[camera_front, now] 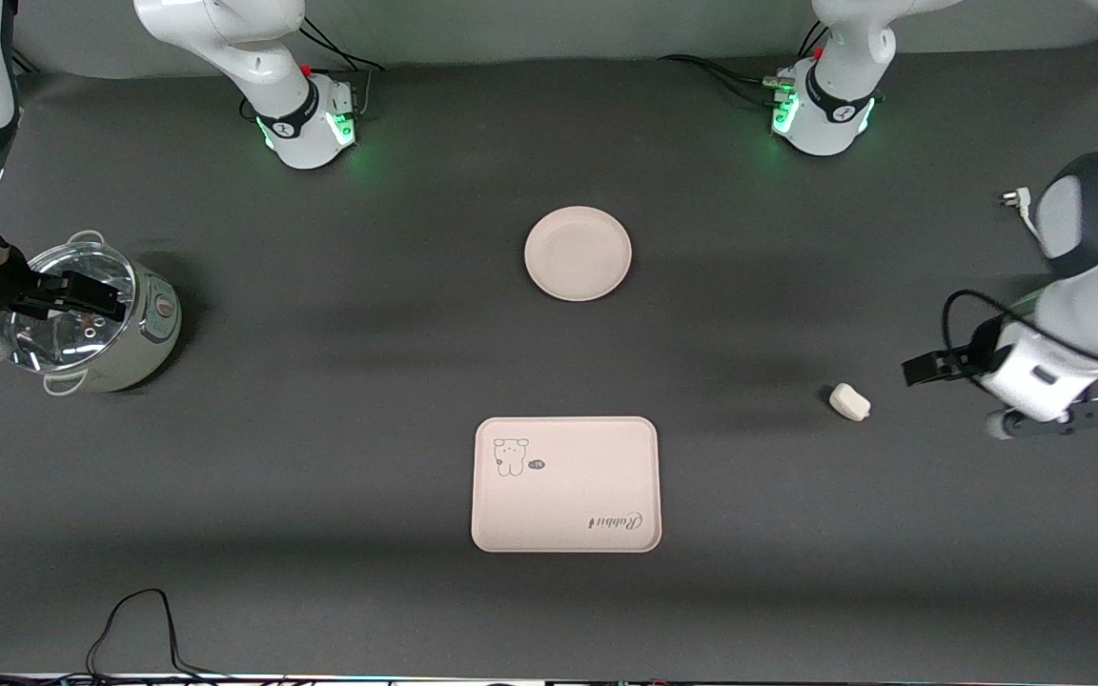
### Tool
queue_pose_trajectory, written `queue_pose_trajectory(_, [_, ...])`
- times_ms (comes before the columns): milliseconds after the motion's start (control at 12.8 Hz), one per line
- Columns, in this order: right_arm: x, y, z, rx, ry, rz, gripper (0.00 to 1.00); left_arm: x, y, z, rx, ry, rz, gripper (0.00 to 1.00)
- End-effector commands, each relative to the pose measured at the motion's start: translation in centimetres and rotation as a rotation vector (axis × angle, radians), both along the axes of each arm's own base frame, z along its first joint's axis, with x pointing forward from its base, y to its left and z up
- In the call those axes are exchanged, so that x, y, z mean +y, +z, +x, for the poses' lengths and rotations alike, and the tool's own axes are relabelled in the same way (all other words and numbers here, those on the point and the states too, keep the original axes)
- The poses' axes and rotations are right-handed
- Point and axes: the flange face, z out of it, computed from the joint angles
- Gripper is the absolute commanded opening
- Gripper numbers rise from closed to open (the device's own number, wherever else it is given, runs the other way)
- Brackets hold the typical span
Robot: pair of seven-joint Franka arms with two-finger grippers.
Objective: Place bun in plate and plate on tray
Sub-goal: 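Lower the left gripper onto the white bun and close it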
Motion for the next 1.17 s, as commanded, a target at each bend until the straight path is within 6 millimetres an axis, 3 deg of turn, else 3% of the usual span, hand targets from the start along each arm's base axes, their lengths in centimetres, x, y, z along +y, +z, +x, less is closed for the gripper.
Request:
queue_pose_trajectory(0, [0.0, 0.3, -0.4, -0.007, 0.018, 0.015, 1.0, -0.6, -6.7, -2.1, -0.031, 0.083, -0.009, 1.0])
queue_pose_trajectory(235, [0.0, 0.3, -0.4, -0.007, 0.018, 0.015, 1.0, -1.0, -12.9, -3.2, -0.045, 0.109, -0.012, 1.0])
queue_pose_trajectory(391, [0.0, 0.3, -0.4, -0.007, 0.018, 0.015, 1.0, -0.5, -16.0, -3.4, -0.049, 0.113, -0.02, 1.0])
queue_pose_trajectory(626, [0.0, 0.4, -0.4, -0.007, 0.018, 0.015, 1.0, -0.3, -18.7, -3.6, -0.034, 0.121, -0.03, 1.0])
queue_pose_trajectory(1096, [0.0, 0.3, -0.5, -0.001, 0.018, 0.015, 1.0, 0.5, -21.4, -3.8, -0.017, 0.139, -0.035, 0.99])
